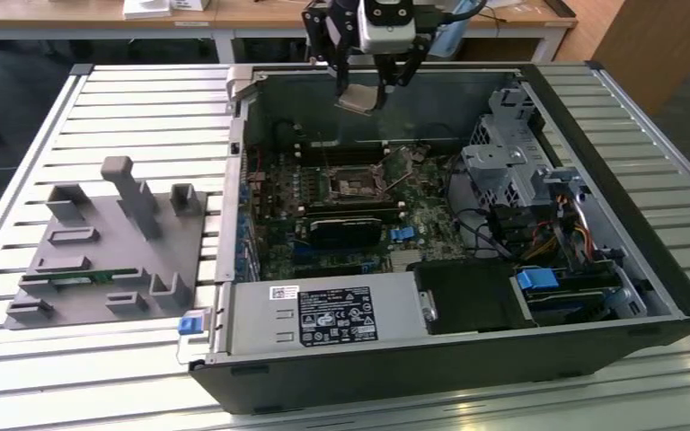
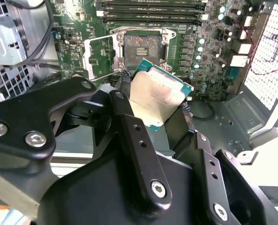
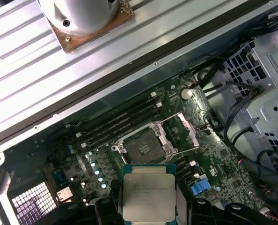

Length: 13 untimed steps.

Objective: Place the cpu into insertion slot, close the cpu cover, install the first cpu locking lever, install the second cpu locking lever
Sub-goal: 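Place the cpu into insertion slot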

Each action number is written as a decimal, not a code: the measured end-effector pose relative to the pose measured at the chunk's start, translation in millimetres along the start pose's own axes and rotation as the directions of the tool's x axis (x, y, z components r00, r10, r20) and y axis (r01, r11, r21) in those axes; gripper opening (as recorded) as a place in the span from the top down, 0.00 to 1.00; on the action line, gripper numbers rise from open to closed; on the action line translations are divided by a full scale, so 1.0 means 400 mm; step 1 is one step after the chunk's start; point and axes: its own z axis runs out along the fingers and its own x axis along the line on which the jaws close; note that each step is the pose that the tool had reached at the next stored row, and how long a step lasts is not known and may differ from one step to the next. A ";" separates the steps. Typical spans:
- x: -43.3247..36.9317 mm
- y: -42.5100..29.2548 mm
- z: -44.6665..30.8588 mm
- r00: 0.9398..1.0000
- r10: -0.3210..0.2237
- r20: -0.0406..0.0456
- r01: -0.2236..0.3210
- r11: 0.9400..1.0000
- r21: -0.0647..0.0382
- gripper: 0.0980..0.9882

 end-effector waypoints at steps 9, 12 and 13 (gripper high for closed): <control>0.004 -0.002 0.001 0.998 0.064 0.006 -0.064 0.998 -0.001 0.50; 0.005 -0.003 0.002 0.997 0.081 0.007 -0.081 0.997 -0.002 0.50; 0.006 -0.003 0.002 0.996 0.088 0.008 -0.088 0.996 -0.002 0.50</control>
